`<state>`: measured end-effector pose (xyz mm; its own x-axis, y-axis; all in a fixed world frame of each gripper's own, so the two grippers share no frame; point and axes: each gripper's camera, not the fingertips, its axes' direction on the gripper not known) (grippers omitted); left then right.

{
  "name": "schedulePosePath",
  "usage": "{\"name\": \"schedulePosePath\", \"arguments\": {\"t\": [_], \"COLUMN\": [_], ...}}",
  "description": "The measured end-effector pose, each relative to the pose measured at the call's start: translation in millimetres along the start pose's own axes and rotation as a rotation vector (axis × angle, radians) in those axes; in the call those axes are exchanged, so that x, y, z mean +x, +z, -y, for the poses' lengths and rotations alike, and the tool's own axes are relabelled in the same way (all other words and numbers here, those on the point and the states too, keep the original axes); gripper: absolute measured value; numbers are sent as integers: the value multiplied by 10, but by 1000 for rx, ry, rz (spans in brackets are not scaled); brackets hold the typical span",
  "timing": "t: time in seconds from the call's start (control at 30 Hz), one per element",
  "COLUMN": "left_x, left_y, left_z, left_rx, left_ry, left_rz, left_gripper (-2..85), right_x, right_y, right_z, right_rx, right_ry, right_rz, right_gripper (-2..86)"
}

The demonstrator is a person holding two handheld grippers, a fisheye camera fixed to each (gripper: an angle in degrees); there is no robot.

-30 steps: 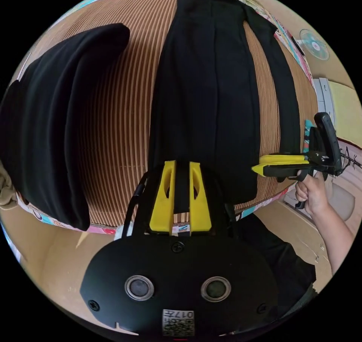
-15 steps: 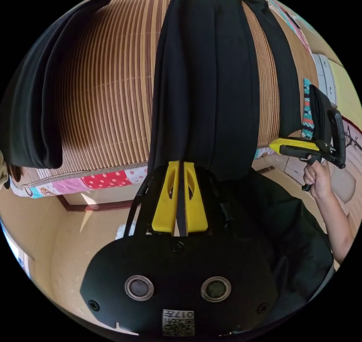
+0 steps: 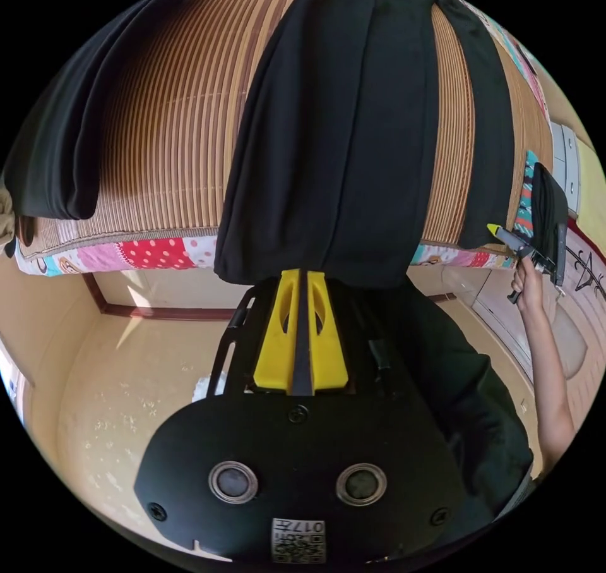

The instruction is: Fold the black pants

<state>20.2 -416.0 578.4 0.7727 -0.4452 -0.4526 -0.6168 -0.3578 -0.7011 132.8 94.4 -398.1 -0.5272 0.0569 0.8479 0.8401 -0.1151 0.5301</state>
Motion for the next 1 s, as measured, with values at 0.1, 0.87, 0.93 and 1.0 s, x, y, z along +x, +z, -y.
{"name": "schedulePosePath", "arguments": {"t": [0.1, 0.87, 0.93, 1.0], "left_x": [190, 1064, 1106, 1130], "left_y": [-44, 234, 266, 324], "left_z": [29, -245, -279, -311], "left_rx": [24, 78, 86, 88], "left_ry": [10, -9, -5, -13], "left_rz": [5, -177, -174, -186], "left_gripper": [-2, 5, 5, 7], "right_x": [-149, 1153, 1182, 1212], "right_y": [69, -408, -471, -402], "right_z": [-242, -1164, -1216, -1189], "right_rx": [-22, 141, 159, 116], "right_ry": [-83, 87, 86, 65], "right_rz": [-30, 270, 238, 261], "right_gripper": [58, 92, 107, 111]}}
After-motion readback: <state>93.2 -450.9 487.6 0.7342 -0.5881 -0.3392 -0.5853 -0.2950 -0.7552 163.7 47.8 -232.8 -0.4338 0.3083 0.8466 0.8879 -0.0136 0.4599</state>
